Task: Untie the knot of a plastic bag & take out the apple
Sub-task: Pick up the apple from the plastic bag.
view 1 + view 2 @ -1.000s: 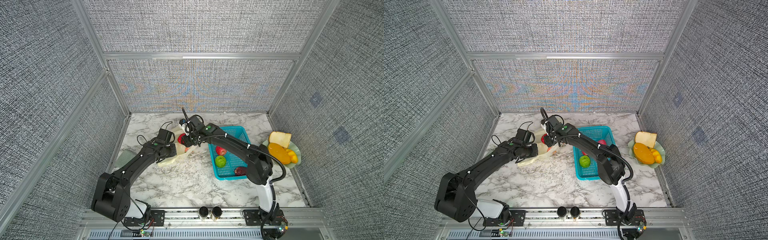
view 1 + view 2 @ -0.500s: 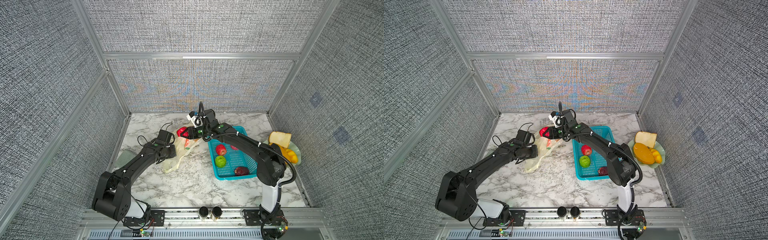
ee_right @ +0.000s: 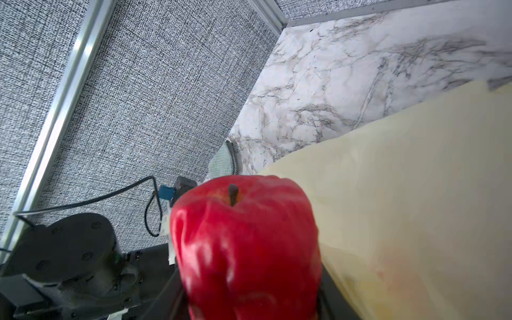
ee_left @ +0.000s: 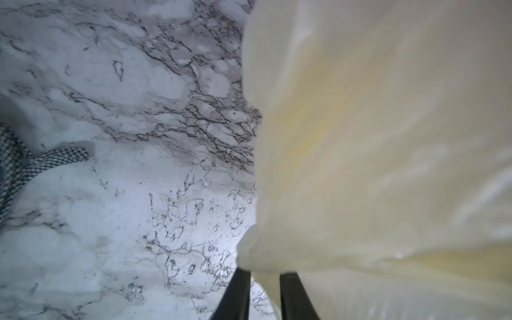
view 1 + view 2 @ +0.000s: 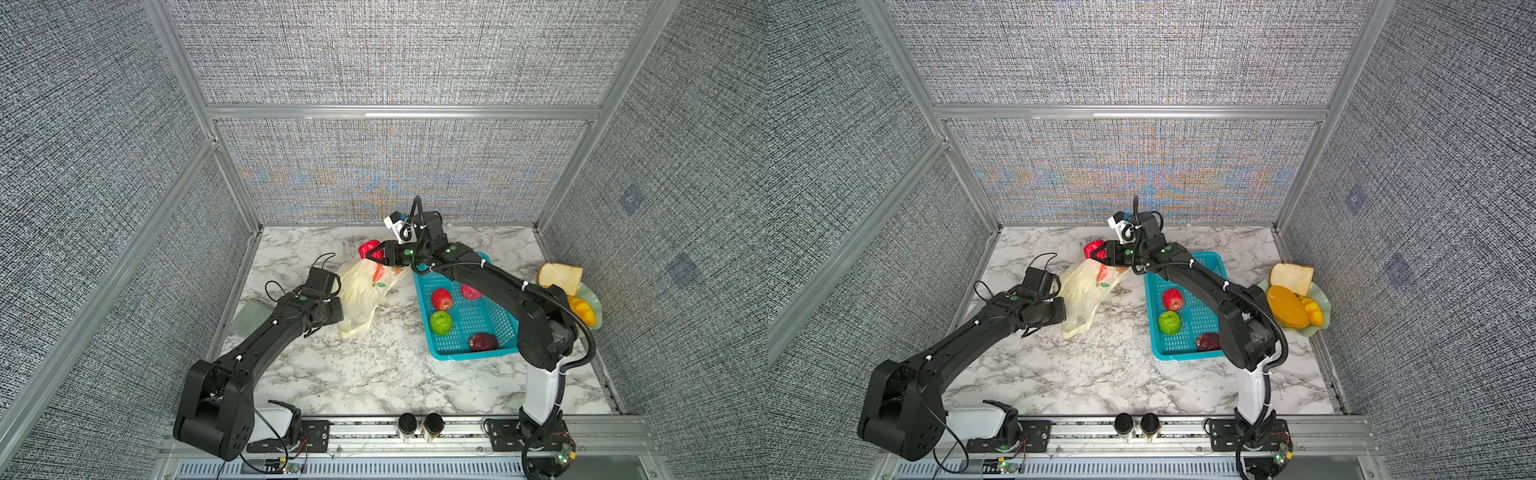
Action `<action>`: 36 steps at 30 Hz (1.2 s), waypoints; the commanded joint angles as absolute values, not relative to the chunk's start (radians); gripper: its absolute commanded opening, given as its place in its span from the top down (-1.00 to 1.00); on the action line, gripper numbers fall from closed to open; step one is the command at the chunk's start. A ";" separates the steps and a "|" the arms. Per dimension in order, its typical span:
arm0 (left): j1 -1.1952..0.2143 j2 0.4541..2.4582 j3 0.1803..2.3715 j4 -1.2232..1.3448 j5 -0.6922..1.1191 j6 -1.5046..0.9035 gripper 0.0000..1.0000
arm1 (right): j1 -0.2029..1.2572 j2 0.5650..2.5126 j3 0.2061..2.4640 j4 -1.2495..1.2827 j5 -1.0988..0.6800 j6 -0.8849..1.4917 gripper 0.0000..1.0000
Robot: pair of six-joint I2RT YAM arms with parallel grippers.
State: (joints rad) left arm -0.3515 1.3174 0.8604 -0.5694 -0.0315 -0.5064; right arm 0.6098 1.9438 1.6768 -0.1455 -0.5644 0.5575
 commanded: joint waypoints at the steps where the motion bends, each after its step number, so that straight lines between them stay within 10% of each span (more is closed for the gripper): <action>1: -0.338 1.297 0.856 -0.607 -0.058 -0.496 0.65 | 0.611 1.919 1.692 -0.249 -0.434 0.457 0.10; 9: -0.310 1.271 0.887 -0.636 -0.087 -0.488 0.71 | 0.606 1.801 1.623 -0.310 -0.288 0.318 0.05; 19: -0.307 1.224 1.128 -0.619 0.042 -0.472 0.29 | 0.606 1.740 1.462 -0.286 -0.418 0.214 0.04; 36: -0.419 1.351 0.840 -0.127 0.233 -0.614 0.33 | 0.653 1.869 1.480 -0.127 -0.510 0.376 -0.09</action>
State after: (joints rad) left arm -0.4137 1.3231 0.8524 -0.2466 0.2192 -0.5842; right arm 0.6540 1.8698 1.4719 -0.1650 -0.4881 0.3481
